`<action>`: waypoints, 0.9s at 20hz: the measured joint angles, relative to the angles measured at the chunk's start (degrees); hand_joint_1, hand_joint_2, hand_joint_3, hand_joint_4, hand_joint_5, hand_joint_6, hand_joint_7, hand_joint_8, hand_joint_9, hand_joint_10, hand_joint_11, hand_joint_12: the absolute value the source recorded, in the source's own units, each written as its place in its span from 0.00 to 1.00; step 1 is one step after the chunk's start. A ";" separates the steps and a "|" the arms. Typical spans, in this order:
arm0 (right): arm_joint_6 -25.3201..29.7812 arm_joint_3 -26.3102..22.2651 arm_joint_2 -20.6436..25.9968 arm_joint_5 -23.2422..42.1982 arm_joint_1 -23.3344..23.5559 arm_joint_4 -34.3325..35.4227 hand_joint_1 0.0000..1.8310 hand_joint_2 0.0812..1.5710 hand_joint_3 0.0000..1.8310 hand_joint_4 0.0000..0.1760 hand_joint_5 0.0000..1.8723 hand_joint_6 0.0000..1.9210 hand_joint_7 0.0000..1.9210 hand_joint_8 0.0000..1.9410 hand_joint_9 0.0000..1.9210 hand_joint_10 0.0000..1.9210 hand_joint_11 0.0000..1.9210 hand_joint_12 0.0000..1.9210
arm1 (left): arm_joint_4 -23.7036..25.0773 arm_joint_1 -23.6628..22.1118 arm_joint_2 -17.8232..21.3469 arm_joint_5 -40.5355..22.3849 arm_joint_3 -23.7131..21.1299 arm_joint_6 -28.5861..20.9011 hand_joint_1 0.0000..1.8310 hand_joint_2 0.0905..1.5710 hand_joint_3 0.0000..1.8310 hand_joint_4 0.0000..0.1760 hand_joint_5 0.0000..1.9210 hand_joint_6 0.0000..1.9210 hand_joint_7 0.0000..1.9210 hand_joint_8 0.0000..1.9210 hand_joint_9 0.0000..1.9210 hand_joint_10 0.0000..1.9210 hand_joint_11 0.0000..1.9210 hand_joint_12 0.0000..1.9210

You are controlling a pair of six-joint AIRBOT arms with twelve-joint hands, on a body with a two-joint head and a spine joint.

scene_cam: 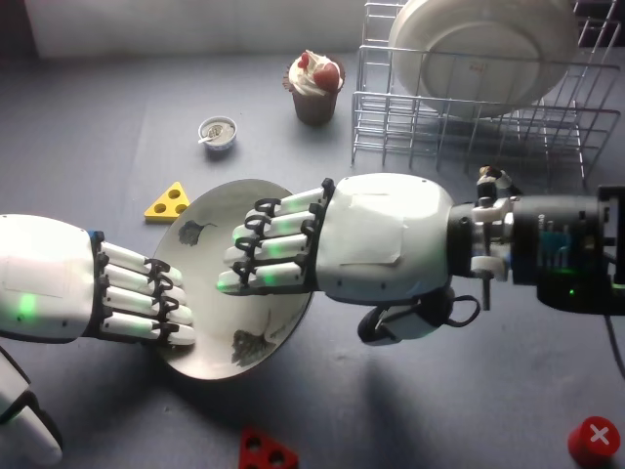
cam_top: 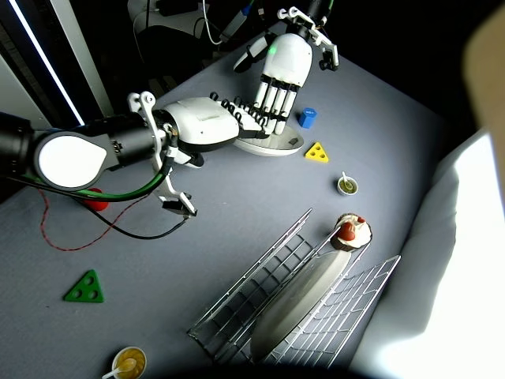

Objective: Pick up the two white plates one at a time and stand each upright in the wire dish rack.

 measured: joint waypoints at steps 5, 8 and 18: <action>-2.29 0.02 -1.42 -1.25 0.00 -0.07 0.70 0.56 0.00 0.00 0.16 0.00 0.15 0.00 0.13 0.00 0.16 0.01 | 0.24 -0.17 0.00 0.02 0.00 0.00 0.00 0.55 0.00 0.00 0.07 0.00 0.10 0.00 0.09 0.00 0.10 0.00; -2.67 0.04 -1.46 -1.38 0.00 -0.07 0.70 0.58 0.01 0.00 0.17 0.01 0.15 0.00 0.13 0.00 0.16 0.01 | 0.24 -0.17 0.00 0.04 0.00 -0.07 0.00 0.55 0.00 0.00 0.07 0.00 0.10 0.00 0.10 0.00 0.10 0.00; -4.46 0.13 -1.46 -1.64 0.00 2.62 0.88 0.63 0.01 0.00 0.51 0.00 0.51 0.27 0.51 0.37 0.52 0.55 | 0.24 -0.17 -0.07 0.02 0.11 -0.13 0.00 0.56 0.00 0.00 0.06 0.00 0.09 0.00 0.09 0.00 0.09 0.00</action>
